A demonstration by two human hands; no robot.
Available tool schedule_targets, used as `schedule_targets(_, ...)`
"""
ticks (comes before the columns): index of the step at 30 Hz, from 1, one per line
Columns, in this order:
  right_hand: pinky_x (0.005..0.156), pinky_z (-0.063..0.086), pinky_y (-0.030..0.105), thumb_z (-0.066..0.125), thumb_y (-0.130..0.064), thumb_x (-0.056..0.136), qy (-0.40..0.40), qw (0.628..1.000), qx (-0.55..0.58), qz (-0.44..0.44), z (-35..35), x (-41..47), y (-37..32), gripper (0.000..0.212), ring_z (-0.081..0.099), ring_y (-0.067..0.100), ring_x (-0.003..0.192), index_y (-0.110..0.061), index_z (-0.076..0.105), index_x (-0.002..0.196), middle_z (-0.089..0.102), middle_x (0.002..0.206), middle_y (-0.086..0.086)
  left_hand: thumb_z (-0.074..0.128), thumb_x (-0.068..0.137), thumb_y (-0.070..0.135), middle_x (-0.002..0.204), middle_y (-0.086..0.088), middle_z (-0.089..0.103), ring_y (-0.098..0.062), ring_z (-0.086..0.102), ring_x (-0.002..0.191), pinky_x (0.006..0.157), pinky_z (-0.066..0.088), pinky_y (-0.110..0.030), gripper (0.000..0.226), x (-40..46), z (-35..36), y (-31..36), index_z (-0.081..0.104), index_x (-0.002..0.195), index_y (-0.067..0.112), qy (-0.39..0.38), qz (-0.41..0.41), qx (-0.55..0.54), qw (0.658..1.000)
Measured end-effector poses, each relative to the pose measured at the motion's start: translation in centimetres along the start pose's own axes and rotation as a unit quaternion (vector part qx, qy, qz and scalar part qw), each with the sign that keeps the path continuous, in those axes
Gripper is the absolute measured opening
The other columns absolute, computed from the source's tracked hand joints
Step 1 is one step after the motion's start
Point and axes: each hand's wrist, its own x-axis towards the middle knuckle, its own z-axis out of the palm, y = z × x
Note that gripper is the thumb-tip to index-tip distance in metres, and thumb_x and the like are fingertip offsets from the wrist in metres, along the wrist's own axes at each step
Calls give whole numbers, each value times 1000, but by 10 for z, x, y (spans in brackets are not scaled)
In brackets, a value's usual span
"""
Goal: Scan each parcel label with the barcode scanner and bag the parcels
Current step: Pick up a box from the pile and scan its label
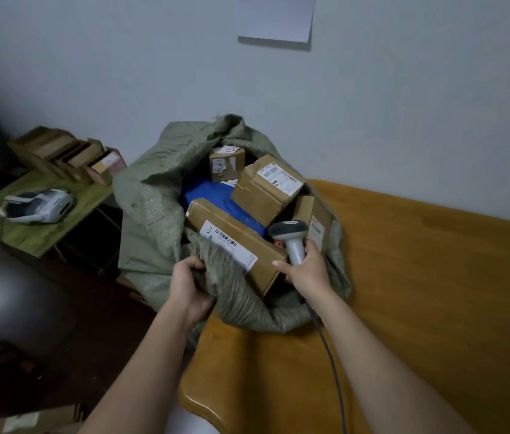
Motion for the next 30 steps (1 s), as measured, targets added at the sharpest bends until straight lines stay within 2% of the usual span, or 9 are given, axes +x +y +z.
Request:
schedule_targets(2,62,55,30,80,-22,81,20,1000,8,-3,-14,-3,0,58,61,14,84,-21,45,127,59,106,1,58,83,25,117,-16,64,-31,62,102,85,52,-43,42,13,10,-15,54,121,7,117,17,120,986)
schedule_targets(4,63,53,30,80,-25,81,33,999,3,-8,-35,-5,4,56,62,14,82,-20,46,125,61,106,2,73,80,34,138,-19,43,-36,47,123,101,42,-46,76,20,23,-34,33,138,3,276,67,283,916)
schedule_targets(6,70,58,37,80,-26,80,43,999,19,-3,-61,-8,7,53,66,19,82,-19,50,123,64,103,4,76,78,36,145,-21,25,-39,28,134,110,27,-49,94,16,38,-54,19,144,-1,354,158,377,841)
schedule_targets(11,62,55,28,77,-18,84,76,994,83,-5,-127,-19,18,46,63,14,72,-17,51,122,66,108,-2,71,83,32,157,-27,-4,-41,-1,146,121,3,-50,109,4,68,-111,-7,150,-4,305,317,531,724)
schedule_targets(14,53,50,19,75,-18,86,91,991,96,-6,-169,-29,34,43,59,10,63,-16,51,121,66,109,-4,68,82,29,157,-29,-8,-39,-7,147,120,-2,-49,105,1,91,-144,-3,151,-5,246,367,619,649)
schedule_targets(20,53,49,18,76,-21,85,113,988,109,2,-268,-47,68,39,58,9,62,-17,54,117,65,108,0,65,87,25,158,-26,0,-38,0,147,121,5,-45,90,-18,169,-215,8,151,-3,159,332,664,651)
schedule_targets(24,57,51,23,77,-21,84,159,981,112,15,-353,-63,94,44,59,11,63,-17,53,121,65,106,2,60,92,20,158,-19,3,-37,15,145,115,28,-46,74,-30,232,-276,19,150,1,73,318,670,667)
schedule_targets(27,61,53,26,77,-20,84,226,966,118,36,-424,-76,112,42,59,12,65,-19,53,119,66,107,4,60,92,15,153,-17,12,-34,46,120,93,45,-38,63,-42,287,-325,29,144,2,-41,322,674,664)
schedule_targets(30,59,51,24,76,-21,85,301,945,119,47,-494,-95,133,46,60,10,64,-18,52,124,65,99,1,59,92,13,145,-15,20,-28,55,87,75,46,-36,55,-45,353,-376,34,140,3,-146,326,684,636)
